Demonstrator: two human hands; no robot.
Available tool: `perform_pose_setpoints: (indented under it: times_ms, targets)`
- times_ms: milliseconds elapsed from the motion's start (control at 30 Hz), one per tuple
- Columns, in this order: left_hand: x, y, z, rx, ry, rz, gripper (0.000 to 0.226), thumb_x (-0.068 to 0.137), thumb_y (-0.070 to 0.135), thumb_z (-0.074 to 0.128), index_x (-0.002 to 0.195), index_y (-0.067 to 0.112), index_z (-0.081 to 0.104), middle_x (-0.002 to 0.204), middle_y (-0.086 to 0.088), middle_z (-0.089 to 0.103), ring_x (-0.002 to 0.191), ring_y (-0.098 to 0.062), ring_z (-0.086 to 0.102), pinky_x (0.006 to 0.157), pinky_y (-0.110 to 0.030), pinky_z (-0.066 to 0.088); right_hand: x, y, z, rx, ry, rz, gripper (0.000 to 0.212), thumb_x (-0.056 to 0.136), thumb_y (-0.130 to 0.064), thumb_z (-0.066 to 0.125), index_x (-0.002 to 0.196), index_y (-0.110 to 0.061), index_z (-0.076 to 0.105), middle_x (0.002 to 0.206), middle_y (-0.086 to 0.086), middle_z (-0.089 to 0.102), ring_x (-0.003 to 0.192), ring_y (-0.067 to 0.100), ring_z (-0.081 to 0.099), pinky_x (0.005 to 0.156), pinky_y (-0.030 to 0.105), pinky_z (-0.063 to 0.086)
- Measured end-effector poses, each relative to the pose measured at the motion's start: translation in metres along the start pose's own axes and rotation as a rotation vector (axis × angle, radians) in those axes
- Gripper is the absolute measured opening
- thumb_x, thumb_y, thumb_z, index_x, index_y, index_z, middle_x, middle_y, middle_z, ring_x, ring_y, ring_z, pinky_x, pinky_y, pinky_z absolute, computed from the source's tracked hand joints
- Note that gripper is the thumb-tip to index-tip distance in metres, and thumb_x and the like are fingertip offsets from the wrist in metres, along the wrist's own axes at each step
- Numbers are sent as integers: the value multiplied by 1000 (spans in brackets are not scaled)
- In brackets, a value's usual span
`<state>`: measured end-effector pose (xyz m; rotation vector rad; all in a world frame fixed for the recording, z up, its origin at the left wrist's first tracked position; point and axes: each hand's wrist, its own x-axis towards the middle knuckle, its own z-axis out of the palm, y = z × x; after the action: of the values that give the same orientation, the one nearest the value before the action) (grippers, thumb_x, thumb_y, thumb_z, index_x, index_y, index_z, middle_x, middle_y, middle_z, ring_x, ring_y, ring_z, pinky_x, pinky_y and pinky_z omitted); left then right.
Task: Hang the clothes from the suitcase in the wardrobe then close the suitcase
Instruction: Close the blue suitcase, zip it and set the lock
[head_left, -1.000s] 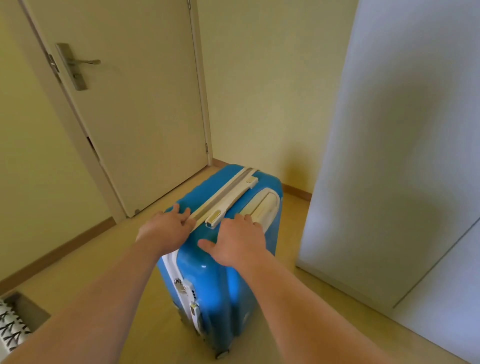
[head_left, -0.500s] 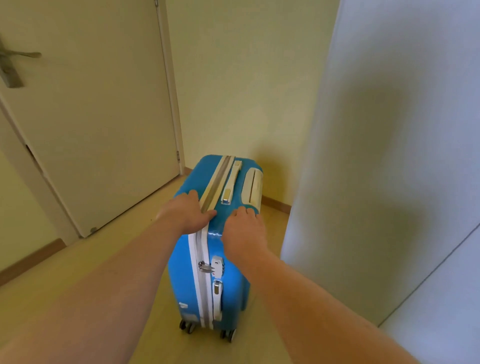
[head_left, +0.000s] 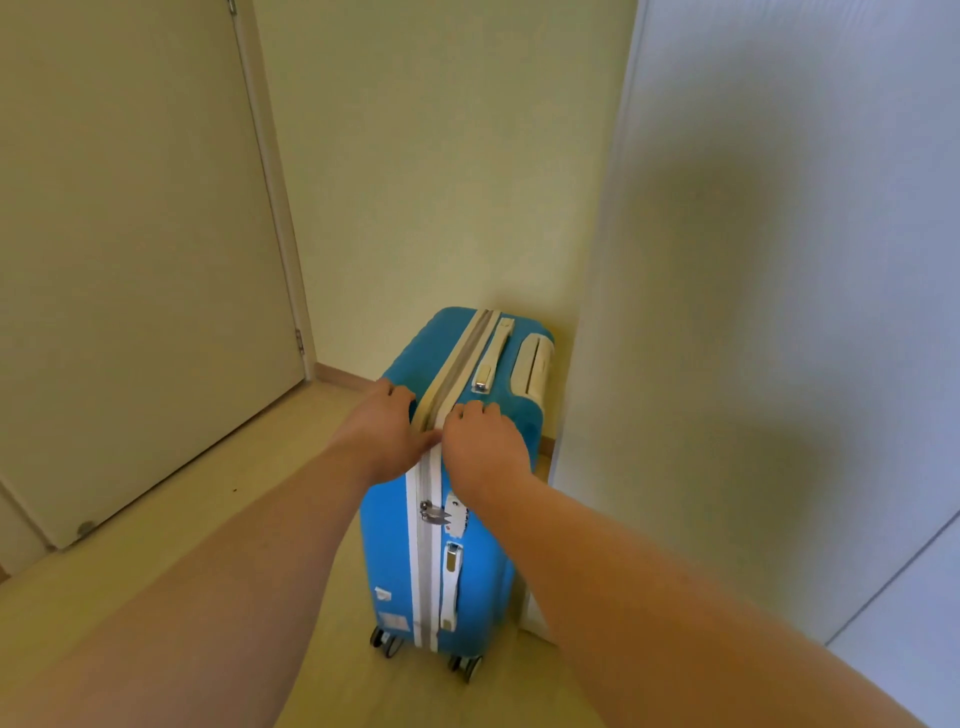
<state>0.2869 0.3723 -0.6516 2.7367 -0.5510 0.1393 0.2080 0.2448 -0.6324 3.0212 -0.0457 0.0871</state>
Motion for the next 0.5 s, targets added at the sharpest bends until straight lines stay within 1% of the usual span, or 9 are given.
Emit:
perform_pose_setpoints:
  times_ms: [133, 233, 367, 433, 500]
  targets:
    - [24, -4, 9, 9, -7, 64, 77, 80, 56, 76, 137, 15, 45, 131, -5, 45, 108, -19, 53, 94, -33, 49, 19, 9, 8, -93, -62, 27, 68, 96, -10, 62, 149, 12, 27, 151, 36, 32, 140, 50, 33, 114, 49, 37]
    - [44, 1, 17, 6, -5, 106, 78, 78, 53, 79, 137, 15, 44, 134, -5, 43, 108, -21, 54, 95, -37, 52, 35, 19, 9, -100, -103, 63, 77, 97, -11, 62, 152, 14, 14, 155, 40, 19, 144, 55, 23, 119, 52, 31]
    - [75, 12, 29, -43, -2, 125, 74, 79, 48, 79, 135, 14, 45, 135, -7, 40, 103, -24, 56, 94, -42, 52, 61, 34, 12, -45, -142, 131, 78, 99, -14, 60, 154, 11, 10, 159, 36, 11, 148, 53, 15, 121, 53, 26]
    - [90, 12, 33, -51, -2, 139, 72, 79, 48, 79, 134, 15, 46, 134, -7, 40, 101, -25, 57, 93, -42, 52, 76, 38, 15, -9, -156, 167, 76, 102, -17, 54, 155, 9, 5, 161, 35, 7, 149, 52, 12, 122, 52, 22]
    - [104, 10, 38, -66, -2, 158, 71, 79, 46, 79, 135, 16, 46, 135, -6, 40, 101, -25, 57, 92, -41, 52, 94, 41, 23, 29, -157, 219, 74, 105, -20, 49, 156, 8, 4, 162, 33, 7, 149, 51, 11, 122, 52, 21]
